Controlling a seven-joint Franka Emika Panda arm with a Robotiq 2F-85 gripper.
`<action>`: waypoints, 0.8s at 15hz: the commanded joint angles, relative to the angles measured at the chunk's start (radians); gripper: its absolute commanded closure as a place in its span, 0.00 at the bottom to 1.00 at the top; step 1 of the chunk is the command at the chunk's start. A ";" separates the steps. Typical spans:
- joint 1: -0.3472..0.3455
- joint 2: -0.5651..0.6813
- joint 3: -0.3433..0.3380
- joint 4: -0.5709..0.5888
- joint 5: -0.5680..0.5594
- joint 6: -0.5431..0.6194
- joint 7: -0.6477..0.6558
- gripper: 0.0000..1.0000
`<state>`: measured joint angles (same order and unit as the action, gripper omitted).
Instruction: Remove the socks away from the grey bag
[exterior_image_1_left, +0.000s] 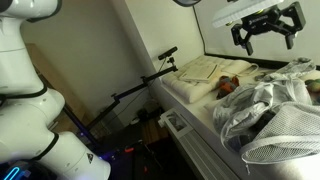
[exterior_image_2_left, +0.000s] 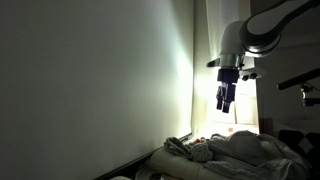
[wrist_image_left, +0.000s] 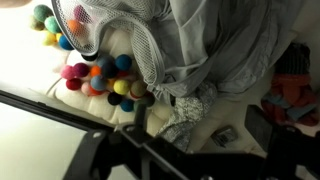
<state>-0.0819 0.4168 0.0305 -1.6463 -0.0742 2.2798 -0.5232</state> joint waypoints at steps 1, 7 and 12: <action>-0.001 0.029 -0.008 0.051 -0.022 -0.013 0.024 0.00; -0.011 0.160 -0.007 0.166 -0.012 -0.101 0.012 0.00; 0.001 0.286 -0.009 0.283 -0.036 -0.190 0.011 0.00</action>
<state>-0.0878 0.6270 0.0196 -1.4702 -0.0776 2.1639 -0.5216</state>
